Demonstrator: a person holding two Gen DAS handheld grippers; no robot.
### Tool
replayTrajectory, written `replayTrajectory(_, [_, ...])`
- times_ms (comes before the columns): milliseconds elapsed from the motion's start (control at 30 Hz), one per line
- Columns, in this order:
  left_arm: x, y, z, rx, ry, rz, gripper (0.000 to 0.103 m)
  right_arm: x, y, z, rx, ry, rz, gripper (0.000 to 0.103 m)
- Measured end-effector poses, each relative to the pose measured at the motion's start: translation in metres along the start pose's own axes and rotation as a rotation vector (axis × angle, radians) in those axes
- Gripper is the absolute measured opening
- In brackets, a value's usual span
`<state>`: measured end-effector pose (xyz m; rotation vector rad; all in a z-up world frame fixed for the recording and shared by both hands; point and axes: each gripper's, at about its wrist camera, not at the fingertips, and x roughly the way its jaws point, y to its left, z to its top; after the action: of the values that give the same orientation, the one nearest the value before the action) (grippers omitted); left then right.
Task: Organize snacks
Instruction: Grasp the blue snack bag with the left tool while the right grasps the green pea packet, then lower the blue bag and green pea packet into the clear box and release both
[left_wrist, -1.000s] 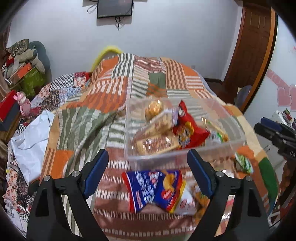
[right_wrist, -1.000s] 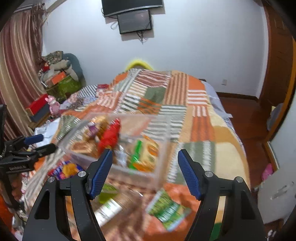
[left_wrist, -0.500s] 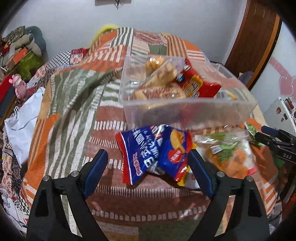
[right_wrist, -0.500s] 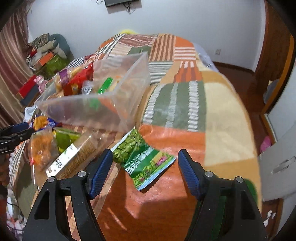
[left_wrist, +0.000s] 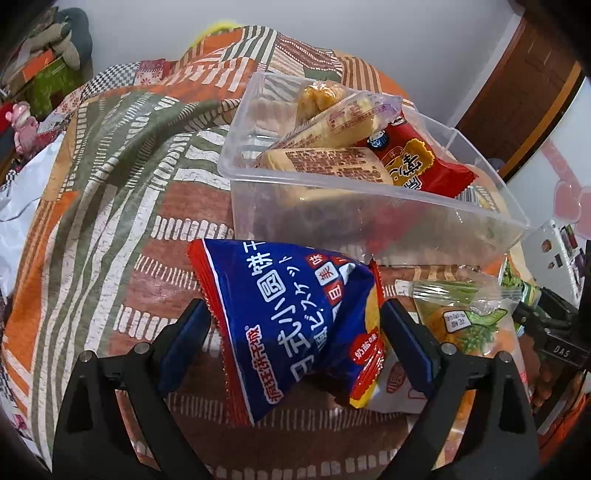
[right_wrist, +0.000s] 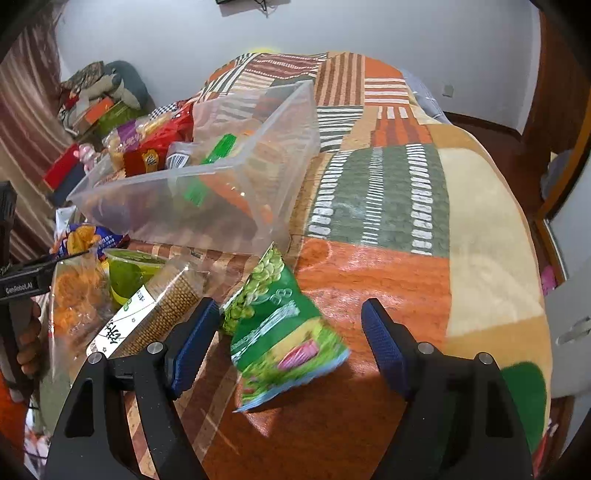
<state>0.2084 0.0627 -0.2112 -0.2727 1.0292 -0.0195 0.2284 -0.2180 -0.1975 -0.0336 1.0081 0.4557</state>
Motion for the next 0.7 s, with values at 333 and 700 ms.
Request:
replayTrajectory(333, [-0.017, -0.001, -0.01, 0.01, -0.047, 0.002, 0.072, -0.009, -0.002, -0.006, 0.025, -0.023, 0.053, 0.026])
replayTrajectory(700, [-0.053, 0.007, -0.013, 0.008, -0.119, 0.051, 0.067, -0.043, 0.002, 0.008, 0.0, -0.122, 0.049, 0.025])
